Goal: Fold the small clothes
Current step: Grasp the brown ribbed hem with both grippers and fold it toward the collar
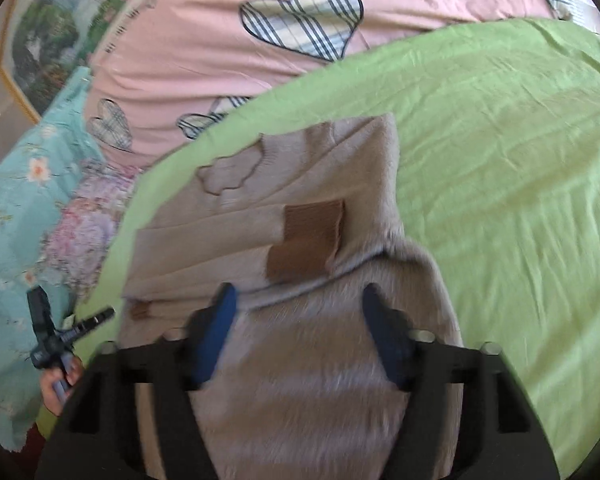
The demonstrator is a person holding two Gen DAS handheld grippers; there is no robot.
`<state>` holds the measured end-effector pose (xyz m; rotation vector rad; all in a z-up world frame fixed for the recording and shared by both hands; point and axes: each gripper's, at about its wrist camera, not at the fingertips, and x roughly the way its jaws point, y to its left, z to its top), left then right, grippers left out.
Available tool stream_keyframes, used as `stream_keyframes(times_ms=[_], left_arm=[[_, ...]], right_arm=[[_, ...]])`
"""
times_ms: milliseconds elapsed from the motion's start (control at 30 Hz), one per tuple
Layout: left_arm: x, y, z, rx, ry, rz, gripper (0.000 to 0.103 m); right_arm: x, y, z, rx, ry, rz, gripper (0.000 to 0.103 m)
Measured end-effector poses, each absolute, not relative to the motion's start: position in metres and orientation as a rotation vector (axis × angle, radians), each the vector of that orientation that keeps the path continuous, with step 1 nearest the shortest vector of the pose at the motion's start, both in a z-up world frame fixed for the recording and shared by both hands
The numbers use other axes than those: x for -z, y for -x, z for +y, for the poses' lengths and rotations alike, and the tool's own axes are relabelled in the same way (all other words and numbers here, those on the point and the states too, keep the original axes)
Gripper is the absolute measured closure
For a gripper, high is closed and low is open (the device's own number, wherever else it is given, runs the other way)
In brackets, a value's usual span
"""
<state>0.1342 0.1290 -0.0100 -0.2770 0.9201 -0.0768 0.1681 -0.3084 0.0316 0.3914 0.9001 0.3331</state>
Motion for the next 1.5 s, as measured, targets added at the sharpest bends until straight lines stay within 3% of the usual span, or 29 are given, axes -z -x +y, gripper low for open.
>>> stream_keyframes(times_ms=[133,267,433,533,600,800,833,900,967,1033,1200,1367,1433,1467,1500], left_arm=[[0.019,-0.080,0.124,0.107,0.343,0.966,0.059],[0.028,-0.034,0.119,0.120,0.376,1.005,0.049],[0.045,0.011,0.107,0.128,0.366,1.045,0.049],[0.048,0.030,0.092,0.159,0.312,1.059,0.054],[0.050,0.041,0.085,0.232,0.308,1.074,0.074],[0.063,0.045,0.097,0.330,0.426,1.123,0.069],[0.063,0.046,0.099,0.336,0.439,1.122,0.072],[0.060,0.051,0.105,0.310,0.412,1.104,0.087],[0.061,0.050,0.111,0.299,0.421,1.091,0.089],[0.064,0.049,0.113,0.311,0.447,1.107,0.089],[0.068,0.050,0.096,0.384,0.386,1.160,0.062],[0.068,0.049,0.075,0.429,0.293,1.171,0.062],[0.067,0.050,0.073,0.439,0.261,1.169,0.070],[0.067,0.049,0.072,0.441,0.241,1.167,0.085],[0.067,0.049,0.074,0.448,0.233,1.165,0.092]], right_arm=[[-0.028,-0.135,-0.315,-0.352,-0.417,0.911,0.035],[-0.024,-0.106,-0.321,-0.370,-0.430,0.920,0.035],[-0.023,-0.075,-0.328,-0.392,-0.413,0.927,0.035],[-0.024,-0.060,-0.336,-0.386,-0.420,0.922,0.035],[-0.024,-0.048,-0.346,-0.380,-0.445,0.913,0.035],[-0.025,-0.019,-0.366,-0.363,-0.466,0.895,0.035],[-0.025,-0.015,-0.368,-0.363,-0.465,0.897,0.035],[-0.024,-0.008,-0.372,-0.368,-0.457,0.909,0.035],[-0.022,-0.001,-0.374,-0.383,-0.446,0.926,0.035],[-0.017,0.005,-0.377,-0.401,-0.442,0.950,0.035],[0.002,0.017,-0.381,-0.478,-0.459,1.035,0.035],[0.012,0.020,-0.377,-0.613,-0.500,1.073,0.035],[0.018,0.017,-0.368,-0.668,-0.500,1.081,0.035],[0.021,0.015,-0.364,-0.683,-0.505,1.081,0.035],[0.023,0.012,-0.362,-0.687,-0.513,1.077,0.041]])
